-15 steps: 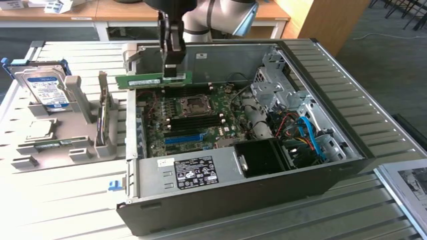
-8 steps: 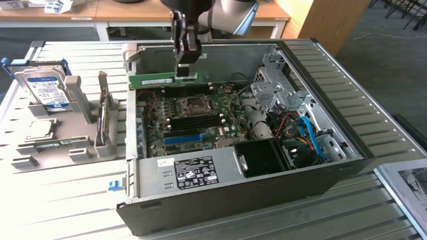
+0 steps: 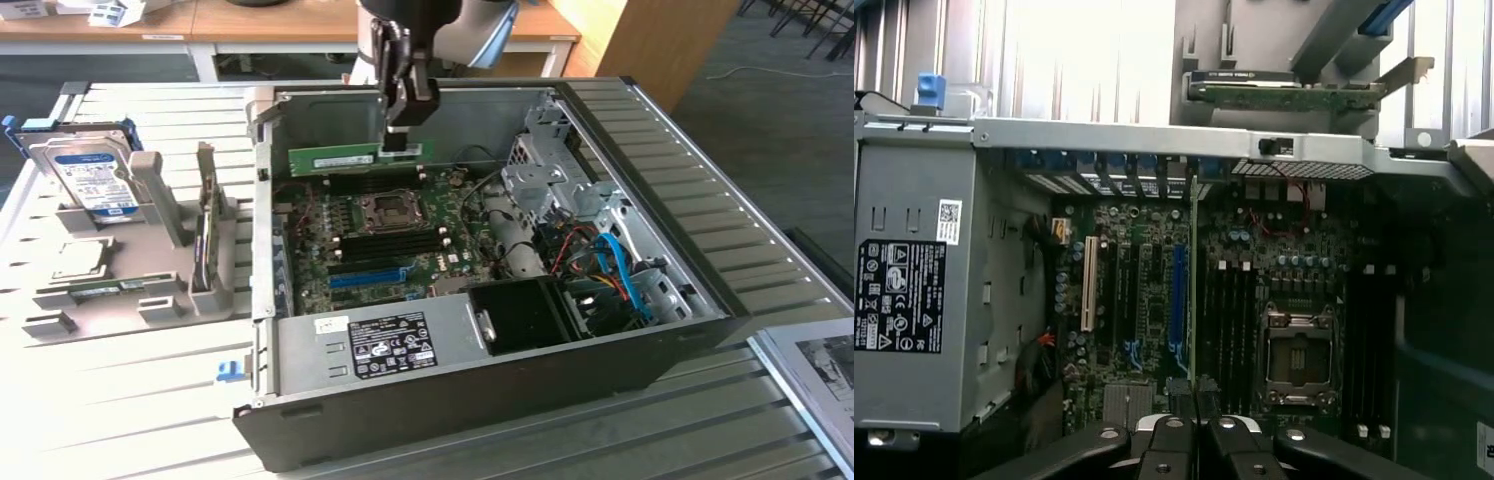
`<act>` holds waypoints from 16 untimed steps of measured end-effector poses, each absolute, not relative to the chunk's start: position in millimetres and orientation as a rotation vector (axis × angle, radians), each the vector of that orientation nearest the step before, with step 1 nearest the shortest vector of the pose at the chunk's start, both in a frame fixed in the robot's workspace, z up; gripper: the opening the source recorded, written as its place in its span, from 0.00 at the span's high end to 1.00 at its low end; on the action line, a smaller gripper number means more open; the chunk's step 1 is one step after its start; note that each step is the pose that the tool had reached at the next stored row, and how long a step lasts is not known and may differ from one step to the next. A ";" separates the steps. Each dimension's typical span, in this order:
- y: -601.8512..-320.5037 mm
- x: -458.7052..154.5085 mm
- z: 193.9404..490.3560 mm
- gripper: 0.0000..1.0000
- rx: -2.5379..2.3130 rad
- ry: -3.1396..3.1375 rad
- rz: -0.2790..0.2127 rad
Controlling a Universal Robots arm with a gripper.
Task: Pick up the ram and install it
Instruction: 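Pick up the ram and move it above insertion slot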
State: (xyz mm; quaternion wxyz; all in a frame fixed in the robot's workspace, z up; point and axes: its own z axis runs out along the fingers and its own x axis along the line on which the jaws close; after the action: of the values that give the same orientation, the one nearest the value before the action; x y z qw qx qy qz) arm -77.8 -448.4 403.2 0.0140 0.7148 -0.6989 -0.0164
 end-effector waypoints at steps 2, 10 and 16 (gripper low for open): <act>-448.4 -72.0 403.2 0.89 2.227 -2.176 -0.051; -448.4 -47.0 403.2 0.89 2.228 -2.174 -0.051; -448.4 -44.6 403.2 0.89 2.229 -2.173 -0.051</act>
State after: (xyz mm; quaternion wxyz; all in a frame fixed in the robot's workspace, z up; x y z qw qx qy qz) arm -44.6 -448.4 403.2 0.0141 0.7158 -0.6980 -0.0165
